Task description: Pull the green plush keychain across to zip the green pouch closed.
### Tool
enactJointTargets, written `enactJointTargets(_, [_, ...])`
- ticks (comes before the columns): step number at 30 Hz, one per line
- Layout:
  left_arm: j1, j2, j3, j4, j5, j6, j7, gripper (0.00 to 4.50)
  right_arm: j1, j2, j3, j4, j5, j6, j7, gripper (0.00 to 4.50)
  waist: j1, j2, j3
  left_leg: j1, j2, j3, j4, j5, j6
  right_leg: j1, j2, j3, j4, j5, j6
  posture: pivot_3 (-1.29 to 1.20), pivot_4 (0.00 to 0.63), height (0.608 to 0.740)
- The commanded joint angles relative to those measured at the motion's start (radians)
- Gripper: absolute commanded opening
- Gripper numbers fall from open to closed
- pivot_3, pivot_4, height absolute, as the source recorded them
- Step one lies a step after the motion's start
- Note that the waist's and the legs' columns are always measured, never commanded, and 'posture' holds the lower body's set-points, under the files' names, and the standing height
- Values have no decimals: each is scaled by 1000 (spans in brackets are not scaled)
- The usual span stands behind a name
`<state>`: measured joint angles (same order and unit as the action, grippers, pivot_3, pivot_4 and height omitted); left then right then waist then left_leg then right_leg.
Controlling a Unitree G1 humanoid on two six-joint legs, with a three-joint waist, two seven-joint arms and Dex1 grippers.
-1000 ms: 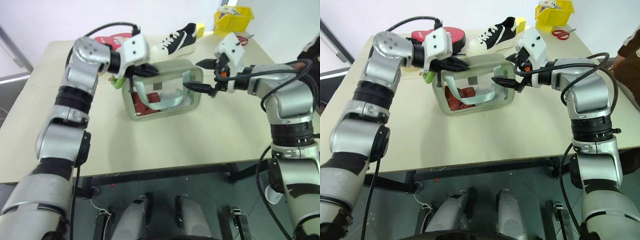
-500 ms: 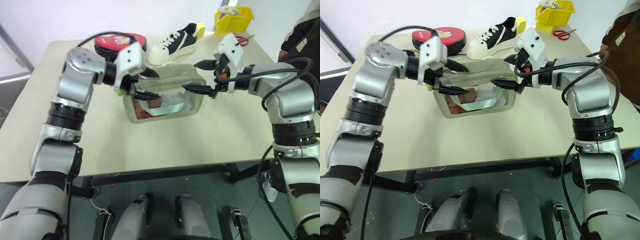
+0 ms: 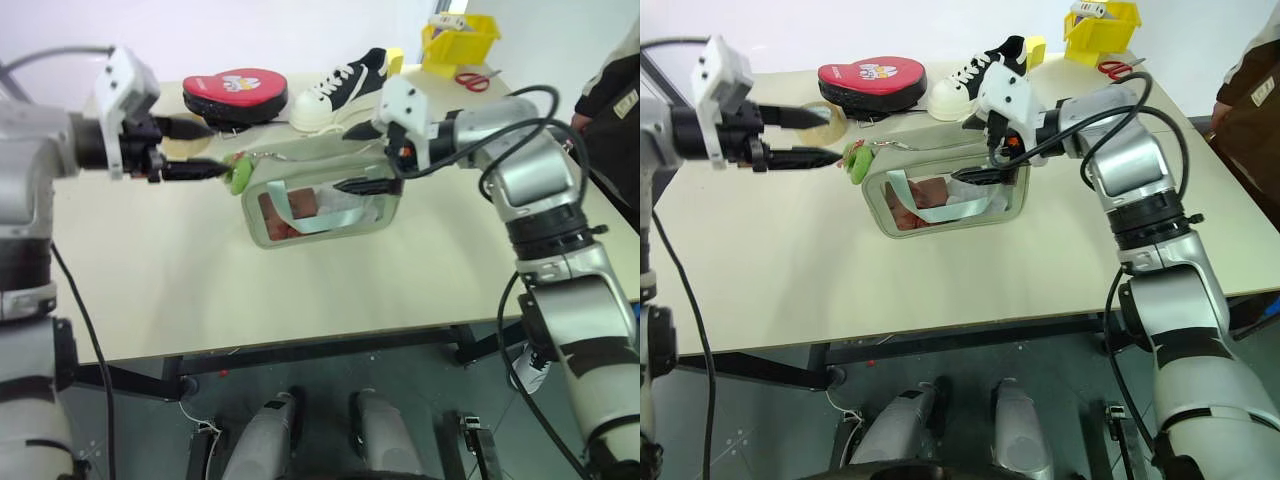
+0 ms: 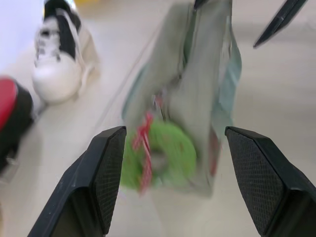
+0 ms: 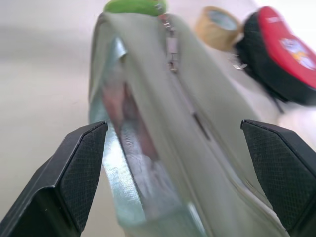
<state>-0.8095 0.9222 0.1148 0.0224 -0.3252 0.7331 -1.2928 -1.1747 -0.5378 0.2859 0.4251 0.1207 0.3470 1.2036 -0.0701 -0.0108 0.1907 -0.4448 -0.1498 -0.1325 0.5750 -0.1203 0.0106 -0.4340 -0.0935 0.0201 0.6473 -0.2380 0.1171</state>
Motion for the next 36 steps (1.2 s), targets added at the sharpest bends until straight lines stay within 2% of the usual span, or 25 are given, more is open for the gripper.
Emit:
enactJointTargets(1, [109, 5, 109, -241, -112, 132, 82, 3410, -59, 42, 24, 111, -47, -111, 26, 4500, 2, 0, 0, 0, 0, 0, 0, 0, 0, 0, 0, 0, 0, 0, 0, 0, 150, 740])
enactJointTargets(2, [135, -1, 126, -279, -127, 154, 115, 3410, -65, 51, 27, 137, -57, -130, 31, 4500, 3, 0, 0, 0, 0, -1, 0, 0, 0, 0, 1, 0, 0, 0, 0, 0, 150, 740])
enactJointTargets(5, [177, -7, 162, -351, -172, 205, 189, 3467, -84, 68, 26, 200, -78, -174, 48, 3641, 11, 0, 0, 1, 0, -2, 1, 0, -1, 2, 3, -1, 0, 0, 0, 0, 150, 740])
enactJointTargets(9, [193, 8, 176, -375, -203, 221, 239, 3467, -104, 79, 22, 246, -97, -211, 54, 1480, 15, 0, 0, 1, 0, -2, 1, 0, -1, 2, 3, -1, 0, 0, 0, 0, 150, 740])
enactJointTargets(12, [191, 21, 181, -361, -218, 215, 263, 3467, -127, 99, 15, 273, -120, -210, 11, 21, 14, 0, 0, 2, 0, -2, 0, 0, -1, 2, 3, -1, 0, 0, 0, 0, 150, 740])
enactJointTargets(23, [125, 35, 101, -267, -222, 134, 276, 3467, -116, 134, -18, 162, -145, 44, -138, 21, 28, 0, 0, 1, 0, -1, -1, 0, -2, 0, 3, 1, 0, 0, -1, 0, 150, 740])
enactJointTargets(32, [105, 28, 40, -225, -216, 71, 271, 3467, -20, 134, 14, -20, -149, 173, -158, 21, 26, 0, 0, 1, 0, -1, -2, 0, -2, 0, 3, 1, 0, 0, -1, 0, 150, 740])
enactJointTargets(35, [100, 34, 34, -216, -221, 64, 267, 3467, -19, 132, 1, -46, -141, 188, -167, 1136, 26, 0, 0, 1, 0, -1, -2, 0, -2, 0, 3, 1, 0, 0, -1, 0, 150, 740])
enactJointTargets(36, [98, 37, 33, -212, -222, 61, 265, 3467, -25, 129, -10, -54, -137, 194, -175, 1723, 26, 0, 0, 1, 0, -1, -2, 0, -2, 0, 3, 1, 0, 0, -1, 0, 150, 740])
